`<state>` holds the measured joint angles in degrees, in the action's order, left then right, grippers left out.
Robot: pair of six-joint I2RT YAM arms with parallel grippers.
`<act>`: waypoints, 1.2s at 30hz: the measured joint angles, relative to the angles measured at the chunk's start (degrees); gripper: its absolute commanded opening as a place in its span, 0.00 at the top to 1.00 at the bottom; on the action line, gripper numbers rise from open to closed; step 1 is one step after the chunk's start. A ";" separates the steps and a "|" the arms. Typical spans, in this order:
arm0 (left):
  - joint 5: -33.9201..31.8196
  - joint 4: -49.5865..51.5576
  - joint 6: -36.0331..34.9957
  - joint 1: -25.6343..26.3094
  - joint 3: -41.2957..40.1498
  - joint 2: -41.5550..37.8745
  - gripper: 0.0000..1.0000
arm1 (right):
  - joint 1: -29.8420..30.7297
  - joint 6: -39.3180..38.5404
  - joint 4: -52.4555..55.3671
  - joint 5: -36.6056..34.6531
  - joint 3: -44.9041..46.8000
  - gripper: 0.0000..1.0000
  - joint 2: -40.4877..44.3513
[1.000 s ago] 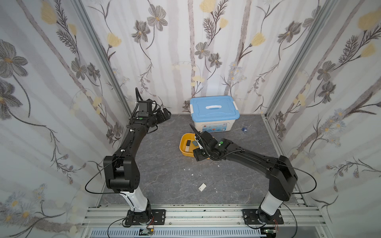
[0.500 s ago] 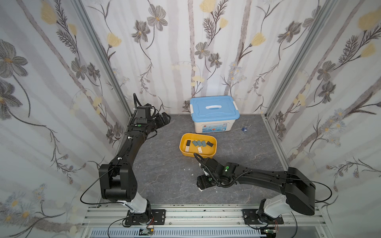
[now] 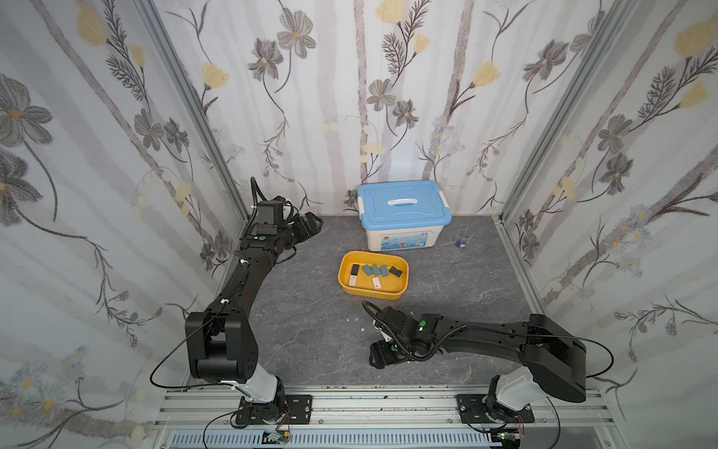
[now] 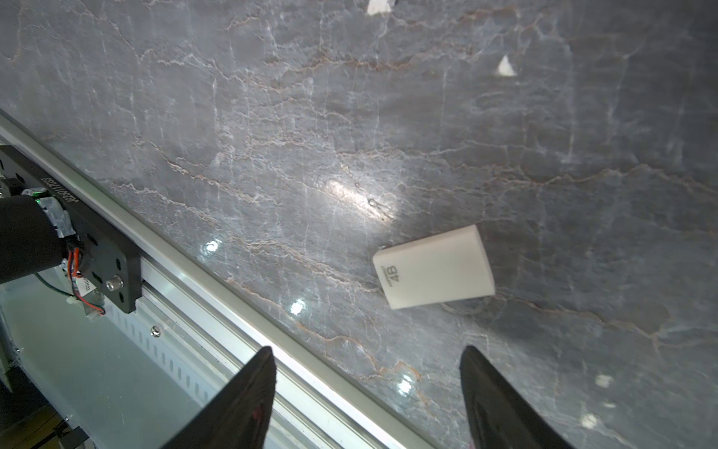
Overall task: Put the eraser in the storage box
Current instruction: Pick up the eraser from the center of the board.
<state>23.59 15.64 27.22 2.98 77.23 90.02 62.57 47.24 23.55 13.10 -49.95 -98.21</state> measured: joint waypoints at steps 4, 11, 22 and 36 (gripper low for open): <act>0.00 -0.09 0.00 0.00 -0.02 -0.13 0.00 | -0.74 -0.02 0.02 0.22 -0.31 0.24 -0.76; -0.04 -0.46 0.00 0.00 -0.24 -0.13 0.00 | -2.40 -0.79 0.04 0.22 -2.80 0.24 -4.22; -0.70 -0.48 -0.09 -0.04 -0.52 -0.39 0.00 | -3.28 -3.32 2.08 0.07 -7.17 0.24 -8.90; -0.85 -1.22 -0.04 -0.04 -1.95 -0.98 0.00 | 1.29 -6.38 6.32 -6.29 -11.17 0.24 -10.19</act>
<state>22.74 14.41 27.18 2.94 75.29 89.03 63.86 40.86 29.87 6.81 -61.12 -108.40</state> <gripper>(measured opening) 0.997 0.756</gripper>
